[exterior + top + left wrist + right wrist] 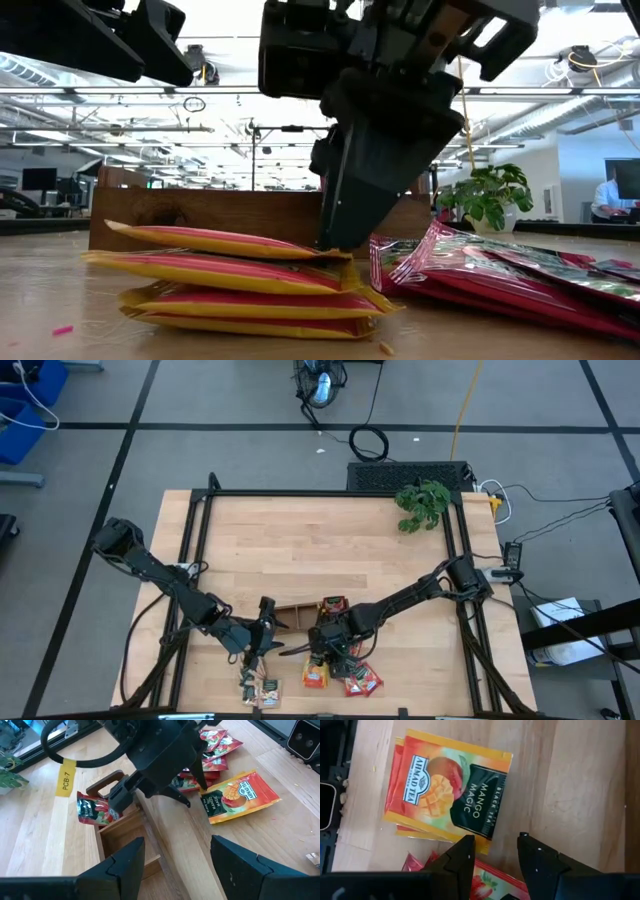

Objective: Pick & Place Tea
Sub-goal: Put the yellow tea bag into the middle section of the wooden organizer

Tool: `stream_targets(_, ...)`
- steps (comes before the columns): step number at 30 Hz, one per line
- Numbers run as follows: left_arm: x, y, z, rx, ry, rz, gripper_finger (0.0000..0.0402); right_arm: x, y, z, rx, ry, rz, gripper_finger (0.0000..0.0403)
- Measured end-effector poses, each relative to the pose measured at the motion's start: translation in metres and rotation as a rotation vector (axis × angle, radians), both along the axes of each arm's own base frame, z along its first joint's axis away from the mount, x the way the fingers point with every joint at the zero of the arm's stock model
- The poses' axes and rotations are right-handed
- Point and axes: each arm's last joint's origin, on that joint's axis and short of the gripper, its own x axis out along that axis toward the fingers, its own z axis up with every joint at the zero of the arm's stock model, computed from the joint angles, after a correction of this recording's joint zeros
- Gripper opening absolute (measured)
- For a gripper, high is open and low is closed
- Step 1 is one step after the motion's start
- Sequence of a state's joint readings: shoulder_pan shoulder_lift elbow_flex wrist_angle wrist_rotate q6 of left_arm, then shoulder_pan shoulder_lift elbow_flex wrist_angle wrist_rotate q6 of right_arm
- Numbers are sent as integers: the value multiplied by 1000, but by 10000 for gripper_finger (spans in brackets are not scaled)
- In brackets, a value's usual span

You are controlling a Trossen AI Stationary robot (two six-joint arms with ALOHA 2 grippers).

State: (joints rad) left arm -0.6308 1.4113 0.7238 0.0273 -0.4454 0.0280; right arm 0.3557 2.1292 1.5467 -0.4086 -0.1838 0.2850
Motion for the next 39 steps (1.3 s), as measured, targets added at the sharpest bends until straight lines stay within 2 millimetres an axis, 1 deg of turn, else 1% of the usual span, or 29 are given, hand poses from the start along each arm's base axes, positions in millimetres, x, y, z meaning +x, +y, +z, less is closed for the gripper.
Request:
stream_targets(9, 0, 0, 0, 1, -1, 0, 228, -2, 13, 2, 40, -20, 24, 134)
stream_targets(13, 0, 0, 0, 1, -1, -1, 227, 0, 13, 3, 27, -47, 12, 128)
stream_targets(21, 0, 0, 0, 3, -2, -1, 227, 0, 12, 2, 12, -51, 30, 66)
stream_targets(26, 0, 0, 0, 5, -2, -2, 227, -2, 11, 0, -23, -38, 26, 9)
stream_targets(30, 0, 0, 0, 8, -5, 3, 227, -3, 9, 0, -56, -38, 26, 2)
stream_targets(33, 0, 0, 0, 9, -6, 5, 227, -3, 9, 4, -60, -50, 33, 0)
stream_targets(39, 1, 0, 1, 8, -8, 4, 228, -8, 7, 31, -92, -112, 25, 0)
